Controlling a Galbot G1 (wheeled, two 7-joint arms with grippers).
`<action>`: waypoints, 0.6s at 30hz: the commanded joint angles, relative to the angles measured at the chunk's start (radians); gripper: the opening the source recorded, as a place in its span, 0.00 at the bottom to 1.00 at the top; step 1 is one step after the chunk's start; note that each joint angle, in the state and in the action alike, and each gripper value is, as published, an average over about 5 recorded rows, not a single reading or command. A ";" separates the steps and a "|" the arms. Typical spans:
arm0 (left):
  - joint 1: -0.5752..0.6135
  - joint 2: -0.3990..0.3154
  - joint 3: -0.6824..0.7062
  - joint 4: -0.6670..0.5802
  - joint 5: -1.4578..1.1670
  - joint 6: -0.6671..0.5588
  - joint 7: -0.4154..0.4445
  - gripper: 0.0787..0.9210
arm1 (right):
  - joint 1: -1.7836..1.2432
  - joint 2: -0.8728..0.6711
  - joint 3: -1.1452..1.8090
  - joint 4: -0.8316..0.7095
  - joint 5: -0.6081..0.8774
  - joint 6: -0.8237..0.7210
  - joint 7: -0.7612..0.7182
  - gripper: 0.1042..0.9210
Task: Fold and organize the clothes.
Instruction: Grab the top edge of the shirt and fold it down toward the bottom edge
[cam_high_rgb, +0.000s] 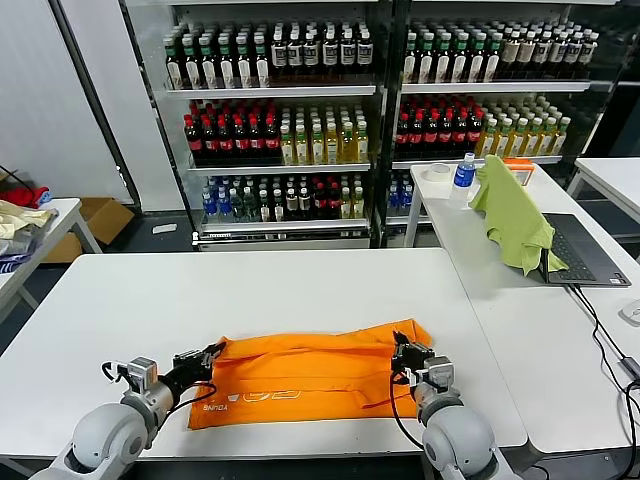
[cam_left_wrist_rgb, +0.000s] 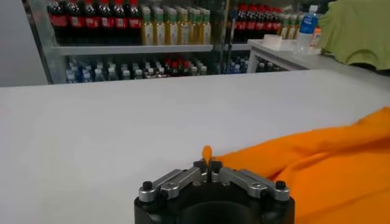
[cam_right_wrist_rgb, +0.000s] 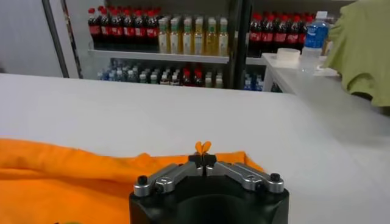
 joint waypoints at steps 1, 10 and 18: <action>0.044 0.004 -0.051 -0.031 -0.017 0.008 0.000 0.01 | -0.027 0.000 0.009 0.003 -0.028 0.018 0.007 0.00; 0.085 0.010 -0.082 -0.084 -0.028 0.031 -0.016 0.01 | -0.029 -0.002 0.003 0.006 -0.033 0.020 -0.004 0.00; 0.122 -0.008 -0.045 -0.082 0.062 0.114 -0.082 0.01 | -0.039 -0.003 -0.004 0.009 -0.054 0.018 -0.020 0.00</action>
